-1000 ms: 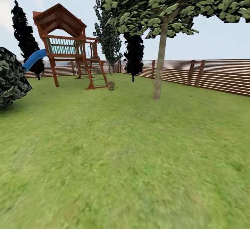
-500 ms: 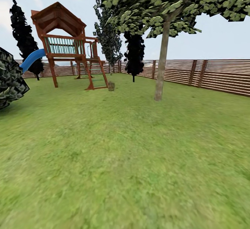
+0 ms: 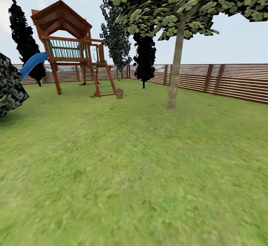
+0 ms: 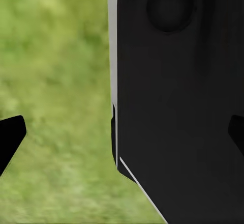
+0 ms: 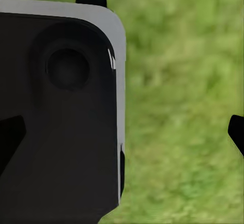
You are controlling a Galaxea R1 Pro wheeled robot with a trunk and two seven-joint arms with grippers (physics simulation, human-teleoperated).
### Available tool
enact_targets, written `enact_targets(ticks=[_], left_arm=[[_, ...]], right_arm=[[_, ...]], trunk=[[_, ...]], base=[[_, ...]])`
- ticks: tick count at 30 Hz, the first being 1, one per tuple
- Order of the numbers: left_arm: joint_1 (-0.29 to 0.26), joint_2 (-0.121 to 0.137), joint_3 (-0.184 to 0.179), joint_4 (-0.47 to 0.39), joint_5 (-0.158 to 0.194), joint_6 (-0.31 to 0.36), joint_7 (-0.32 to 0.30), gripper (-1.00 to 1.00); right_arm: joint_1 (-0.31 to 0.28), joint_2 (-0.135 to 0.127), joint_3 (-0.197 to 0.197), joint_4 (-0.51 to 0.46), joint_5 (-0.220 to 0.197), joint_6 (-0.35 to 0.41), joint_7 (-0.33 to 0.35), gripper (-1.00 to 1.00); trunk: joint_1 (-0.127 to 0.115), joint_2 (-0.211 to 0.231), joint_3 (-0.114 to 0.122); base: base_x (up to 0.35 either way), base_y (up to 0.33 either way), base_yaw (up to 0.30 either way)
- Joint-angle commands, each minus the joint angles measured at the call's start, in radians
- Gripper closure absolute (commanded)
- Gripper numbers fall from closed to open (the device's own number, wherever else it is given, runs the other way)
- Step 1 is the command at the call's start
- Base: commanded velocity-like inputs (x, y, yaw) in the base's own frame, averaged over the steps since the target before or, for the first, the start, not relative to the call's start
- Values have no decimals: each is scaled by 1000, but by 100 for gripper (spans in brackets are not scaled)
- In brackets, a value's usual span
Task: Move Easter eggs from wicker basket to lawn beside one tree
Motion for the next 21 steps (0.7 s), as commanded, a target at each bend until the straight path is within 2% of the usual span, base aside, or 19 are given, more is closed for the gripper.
enact_targets(ticks=[1, 12, 21], left_arm=[[0, 0, 0, -1, -1, 0, 0, -100], [0, 0, 0, -1, -1, 0, 0, -100], [0, 0, 0, -1, -1, 0, 0, -100]], right_arm=[[-1, 0, 0, 2, 0, 0, 0, -100], [-1, -1, 0, 2, 0, 0, 0, -100], [-1, -1, 0, 2, 0, -1, 0, -100]], trunk=[[1, 0, -1], [1, 0, -1], [1, 0, -1]], base=[[337, 73, 0], [337, 71, 0], [337, 10, 0]])
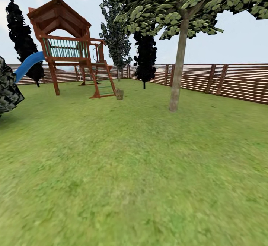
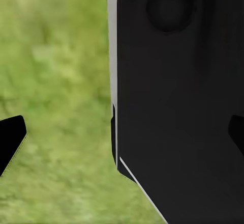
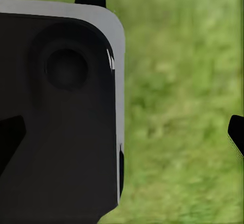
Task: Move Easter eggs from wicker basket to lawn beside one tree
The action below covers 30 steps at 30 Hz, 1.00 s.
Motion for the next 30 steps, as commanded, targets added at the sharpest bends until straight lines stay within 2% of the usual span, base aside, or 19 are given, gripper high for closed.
enact_targets(ticks=[1, 10, 12, 17, 19, 21, 23, 24, 26, 27, 28, 29, 30], left_arm=[[0, 0, 0, -1, 0, 0, 0, -100], [0, 2, 0, -5, 3, -1, 1, -100], [0, 8, 1, -65, 4, -2, 4, -100], [0, 28, 3, -198, 6, 1, 1, -100], [0, 20, 1, -241, 6, 8, 3, -100], [0, -5, 1, -319, 7, 52, 5, -100], [-2, -14, 3, -423, 17, 175, 4, -100], [-4, -16, 3, -534, 57, 376, 1, -100], [-10, -9, 5, -643, 123, 574, -1, -100], [-20, 0, 8, -695, 159, 648, 1, -100], [-55, 17, 13, -749, 213, 731, 2, -100], [-94, 26, 16, -769, 250, 774, 4, -100], [-172, 34, 21, -777, 301, 833, 5, -100]], right_arm=[[-1, 0, 0, 2, 0, -1, 0, -100], [-1, 0, 1, 2, 0, 4, -1, -100], [-2, 0, -5, 2, -5, 1, -4, -100], [-2, -25, -12, -44, -20, -6, -6, -100], [-2, -17, -10, -52, -42, -2, -9, -100], [-5, 7, -4, -102, -45, 24, -15, -100], [-8, 14, -2, -241, -32, 118, -25, -100], [-10, 15, -2, -428, -8, 303, -32, -100], [-20, 12, -2, -611, 23, 492, -36, -100], [-33, 8, -2, -690, 38, 562, -37, -100], [-64, 4, -3, -781, 56, 649, -38, -100], [-99, 3, -3, -815, 66, 709, -39, -100], [-174, 1, -4, -822, 75, 815, -42, -100]], trunk=[[1, 0, -1], [1, 0, -1], [1, 0, -1], [1, 0, -1], [1, 0, -1], [1, 0, -1], [1, 0, -1], [1, 0, -1], [1, 0, -1], [1, 0, -1], [1, 0, -1], [1, 0, -1], [1, 0, -1]], base=[[337, 1, 0], [337, 0, 0], [338, 0, 0], [335, 15, 0], [307, 137, 0], [312, 143, 0], [327, 104, 0], [336, 70, 0], [339, 36, 0], [342, 18, 0], [344, 9, 0], [345, 6, 0], [345, 3, 0]])
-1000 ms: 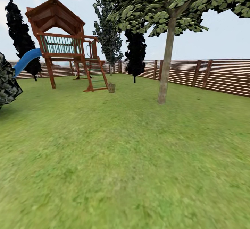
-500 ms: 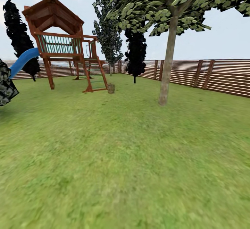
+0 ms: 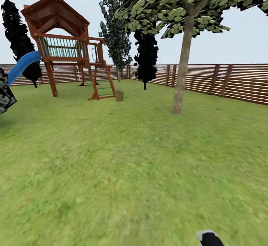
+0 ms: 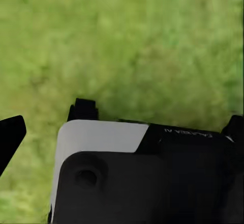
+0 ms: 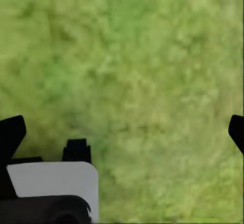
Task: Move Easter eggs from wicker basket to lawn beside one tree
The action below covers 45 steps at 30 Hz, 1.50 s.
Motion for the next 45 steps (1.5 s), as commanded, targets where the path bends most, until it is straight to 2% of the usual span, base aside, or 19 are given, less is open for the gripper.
enact_targets(ticks=[1, 2, 4, 7, 15, 40, 45], left_arm=[[-65, 4, 12, 6, 33, 40, 2, -100], [-128, 9, 41, 30, 61, 68, 6, -100], [-177, 14, 100, 56, 78, 86, 23, -100], [-196, 15, 126, 74, 82, 93, 70, -100], [-200, 10, 127, 78, 85, 94, 82, -100], [-200, 8, 120, 77, 82, 94, 90, -100], [-200, 6, 120, 77, 82, 94, 91, -100]], right_arm=[[-68, -3, -3, 24, 8, 73, 1, -100], [-132, -12, -6, 79, 8, 116, 0, -100], [-178, -12, -2, 125, 16, 120, -1, -100], [-196, -11, 0, 143, 19, 113, -1, -100], [-200, -13, -1, 145, 19, 110, 0, -100], [-200, -20, 3, 145, 19, 110, 2, -100], [-200, -24, -1, 158, 7, 108, 9, -100]], trunk=[[1, -1, -1], [1, -1, -1], [1, -1, -1], [1, -1, -1], [1, -1, -1], [1, -1, -1], [1, -1, -1]], base=[[346, 2, 0], [346, 1, 0], [346, 0, 0], [327, 0, 0], [211, 0, 0], [332, 0, 0], [113, 0, 0]])
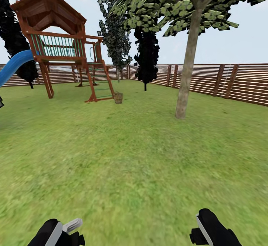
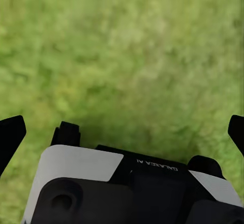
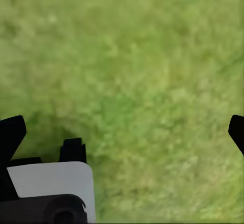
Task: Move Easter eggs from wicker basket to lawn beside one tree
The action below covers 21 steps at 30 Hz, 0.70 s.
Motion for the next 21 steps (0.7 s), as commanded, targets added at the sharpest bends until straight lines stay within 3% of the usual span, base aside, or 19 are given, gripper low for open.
enact_targets(ticks=[1, 15, 21], left_arm=[[0, -1, 1, -1, 11, 4, 9, -100], [0, -1, 2, -5, 13, 4, 3, -100], [0, 0, 3, -2, 12, 4, 8, -100]], right_arm=[[0, 0, 0, 3, 7, 5, 3, -100], [0, 0, -3, 43, 3, -8, 9, -100], [0, 0, -7, 40, -7, -5, 8, -100]], trunk=[[0, -1, -1], [0, -1, -1], [0, -1, -1]], base=[[20, 0, 0], [9, 1, 0], [258, 41, 0]])
